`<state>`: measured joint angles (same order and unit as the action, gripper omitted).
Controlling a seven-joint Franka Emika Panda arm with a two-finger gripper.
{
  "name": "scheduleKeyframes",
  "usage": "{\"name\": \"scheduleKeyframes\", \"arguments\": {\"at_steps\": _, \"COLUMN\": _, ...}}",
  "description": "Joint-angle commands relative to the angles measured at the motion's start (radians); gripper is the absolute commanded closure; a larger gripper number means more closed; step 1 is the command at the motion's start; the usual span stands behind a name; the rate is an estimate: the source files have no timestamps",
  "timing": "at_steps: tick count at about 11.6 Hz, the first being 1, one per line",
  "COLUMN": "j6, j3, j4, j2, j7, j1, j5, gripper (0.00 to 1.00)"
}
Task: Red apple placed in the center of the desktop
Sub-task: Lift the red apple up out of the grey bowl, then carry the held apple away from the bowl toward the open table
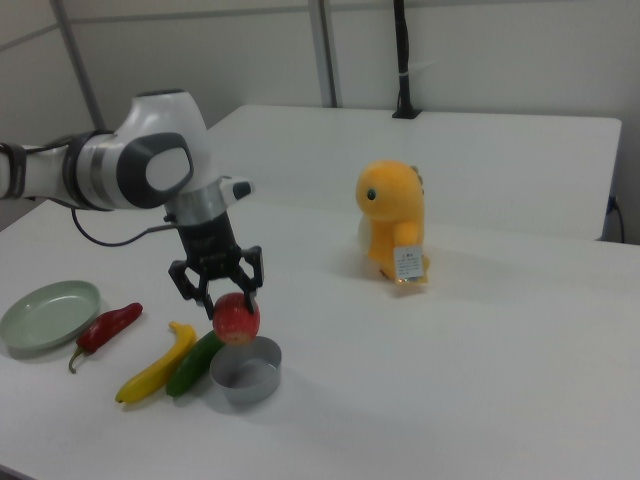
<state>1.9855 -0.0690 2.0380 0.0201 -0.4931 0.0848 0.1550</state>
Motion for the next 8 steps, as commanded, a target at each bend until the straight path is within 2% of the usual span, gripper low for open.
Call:
{"name": "scheduleKeyframes", "arguments": {"at_steps": 1, "j6": -0.034, "j3": 0.021, "j4": -0.068, "j2": -0.019, "j7": 0.008, "j1": 0.018, "j5": -0.037, "gripper": 0.76}}
{"name": "scheduleKeyframes", "arguments": {"at_steps": 2, "j6": -0.027, "j3": 0.037, "j4": -0.097, "j2": 0.0, "j7": 0.039, "j1": 0.018, "j5": -0.064, "gripper": 0.76}}
{"name": "scheduleKeyframes", "arguments": {"at_steps": 4, "j6": -0.004, "j3": 0.079, "j4": -0.146, "j2": 0.041, "j7": 0.167, "j1": 0.016, "j5": -0.069, "gripper": 0.75}}
{"name": "scheduleKeyframes", "arguments": {"at_steps": 6, "j6": 0.042, "j3": 0.087, "j4": -0.2, "j2": 0.09, "j7": 0.302, "j1": 0.021, "j5": -0.11, "gripper": 0.75}}
{"name": "scheduleKeyframes", "arguments": {"at_steps": 8, "j6": 0.05, "j3": 0.106, "j4": -0.301, "j2": 0.18, "j7": 0.437, "j1": 0.039, "j5": -0.144, "gripper": 0.75}}
